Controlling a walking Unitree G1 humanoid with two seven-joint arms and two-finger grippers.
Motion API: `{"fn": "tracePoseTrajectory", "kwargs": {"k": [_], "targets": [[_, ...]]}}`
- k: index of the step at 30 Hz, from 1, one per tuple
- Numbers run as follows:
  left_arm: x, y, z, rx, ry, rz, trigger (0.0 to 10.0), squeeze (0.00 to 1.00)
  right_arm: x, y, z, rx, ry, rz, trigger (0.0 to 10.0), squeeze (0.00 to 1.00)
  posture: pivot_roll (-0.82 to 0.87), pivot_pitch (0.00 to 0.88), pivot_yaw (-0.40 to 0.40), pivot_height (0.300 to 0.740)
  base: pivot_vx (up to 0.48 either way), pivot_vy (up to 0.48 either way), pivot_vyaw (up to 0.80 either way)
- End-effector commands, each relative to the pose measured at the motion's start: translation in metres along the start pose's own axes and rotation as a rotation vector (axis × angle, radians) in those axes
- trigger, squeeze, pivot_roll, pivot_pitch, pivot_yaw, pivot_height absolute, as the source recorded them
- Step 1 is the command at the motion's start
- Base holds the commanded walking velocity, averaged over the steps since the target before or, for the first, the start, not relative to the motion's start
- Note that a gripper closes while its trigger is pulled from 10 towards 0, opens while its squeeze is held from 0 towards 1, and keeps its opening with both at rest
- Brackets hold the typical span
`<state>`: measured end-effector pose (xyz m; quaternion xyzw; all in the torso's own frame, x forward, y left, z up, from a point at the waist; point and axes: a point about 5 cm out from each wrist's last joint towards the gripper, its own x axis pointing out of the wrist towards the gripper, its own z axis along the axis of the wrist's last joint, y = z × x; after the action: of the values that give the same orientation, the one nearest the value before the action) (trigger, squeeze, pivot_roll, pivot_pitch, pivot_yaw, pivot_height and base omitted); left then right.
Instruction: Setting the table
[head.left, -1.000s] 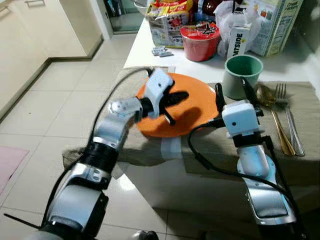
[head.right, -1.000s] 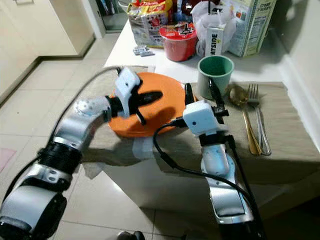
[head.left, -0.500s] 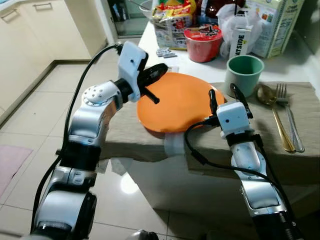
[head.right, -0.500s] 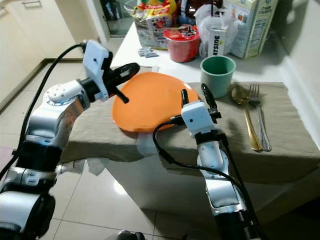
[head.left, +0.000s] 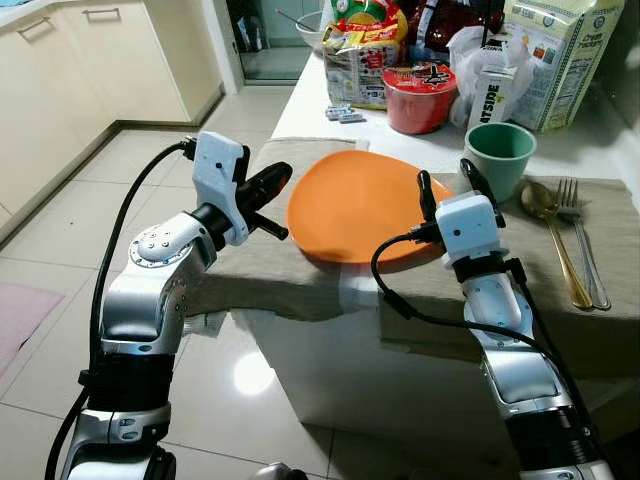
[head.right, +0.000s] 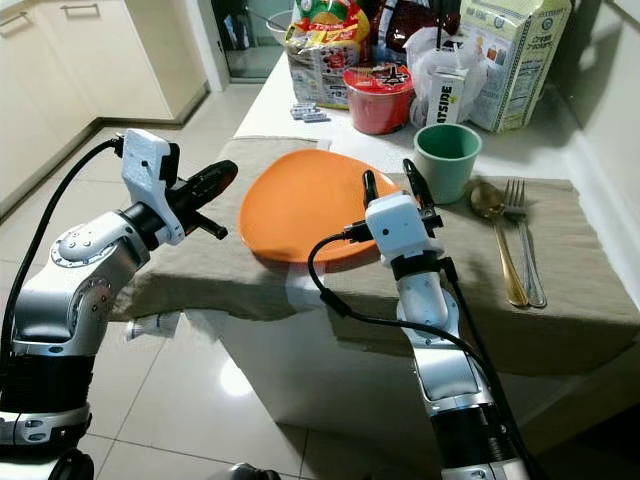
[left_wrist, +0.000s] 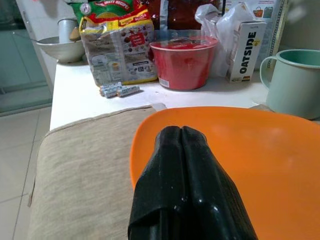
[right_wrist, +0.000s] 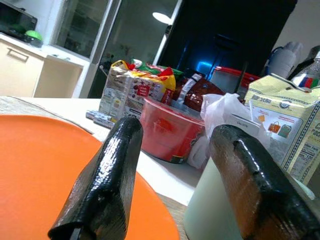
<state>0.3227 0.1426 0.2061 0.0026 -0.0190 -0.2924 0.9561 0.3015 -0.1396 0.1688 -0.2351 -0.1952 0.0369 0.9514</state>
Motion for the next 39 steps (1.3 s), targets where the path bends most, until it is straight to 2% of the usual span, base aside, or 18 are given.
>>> {"fn": "tracePoseTrajectory", "kwargs": {"k": [1,9,15,20,25,26,30,36,37,39], "targets": [[-0.004,-0.001,0.002,-0.002,-0.004,0.01,10.0,0.0,0.004,0.002,0.003,0.012,-0.017,0.011,10.0,0.0,-0.14,0.0,0.102,0.74,0.0,0.0,0.0],[-0.003,-0.017,-0.002,-0.034,0.008,-0.027,10.0,0.0,0.008,-0.002,0.006,0.007,-0.043,0.014,10.0,0.0,-0.15,0.015,0.101,0.74,0.0,0.0,0.0],[-0.001,-0.022,-0.009,-0.048,0.029,-0.038,10.0,0.0,0.008,-0.003,0.007,0.005,-0.048,0.012,10.0,0.0,-0.16,0.023,0.103,0.74,0.0,0.0,0.0],[-0.001,-0.025,-0.023,-0.081,0.087,-0.041,10.0,0.0,0.01,-0.01,0.008,0.032,-0.034,-0.016,10.0,0.0,-0.16,0.035,0.108,0.74,0.0,0.0,0.0],[-0.002,-0.023,-0.03,-0.098,0.108,-0.029,10.0,0.0,0.011,-0.017,0.006,0.113,0.009,-0.047,10.0,0.0,-0.17,0.043,0.111,0.74,0.0,0.0,0.0],[-0.002,-0.024,-0.034,-0.102,0.119,-0.028,10.0,0.0,0.012,-0.02,0.003,0.168,0.038,-0.064,10.0,0.0,-0.17,0.045,0.111,0.74,0.0,0.0,0.0],[-0.004,-0.025,-0.041,-0.113,0.141,-0.024,10.0,0.0,0.012,-0.022,0.001,0.276,0.076,-0.054,10.0,0.0,-0.17,0.048,0.112,0.74,0.0,0.0,0.0],[-0.005,-0.025,-0.043,-0.12,0.146,-0.018,10.0,0.0,0.011,-0.02,-0.001,0.343,0.098,-0.02,10.0,0.0,-0.17,0.052,0.111,0.74,0.0,0.0,0.0],[-0.005,-0.025,-0.044,-0.125,0.15,-0.014,10.0,0.0,0.01,-0.018,-0.003,0.418,0.128,0.004,10.0,0.0,-0.17,0.052,0.111,0.74,0.0,0.0,0.0],[-0.005,-0.026,-0.046,-0.13,0.153,-0.014,10.0,0.0,0.009,-0.016,-0.005,0.499,0.157,0.029,10.0,0.0,-0.17,0.052,0.111,0.74,0.0,0.0,0.0]]}}
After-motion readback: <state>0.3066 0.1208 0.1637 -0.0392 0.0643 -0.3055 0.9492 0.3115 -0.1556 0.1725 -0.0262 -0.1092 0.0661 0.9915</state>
